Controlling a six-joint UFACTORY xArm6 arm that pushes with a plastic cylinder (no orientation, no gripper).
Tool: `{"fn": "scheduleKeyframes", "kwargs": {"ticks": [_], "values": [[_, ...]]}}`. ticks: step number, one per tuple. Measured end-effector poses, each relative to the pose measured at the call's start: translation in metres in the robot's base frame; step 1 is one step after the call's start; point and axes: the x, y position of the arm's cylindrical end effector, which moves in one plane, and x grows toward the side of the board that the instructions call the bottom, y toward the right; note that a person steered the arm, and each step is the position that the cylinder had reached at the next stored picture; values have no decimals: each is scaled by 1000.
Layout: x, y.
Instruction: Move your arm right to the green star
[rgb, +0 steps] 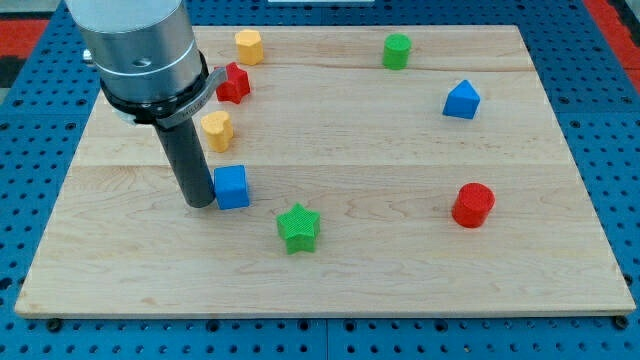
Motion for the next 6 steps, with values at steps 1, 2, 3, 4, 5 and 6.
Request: {"fn": "scheduleKeyframes", "kwargs": {"ticks": [1,2,3,4,5,6], "values": [[36,-6],[68,4],[83,21],[90,45],[96,90],[85,152]]}}
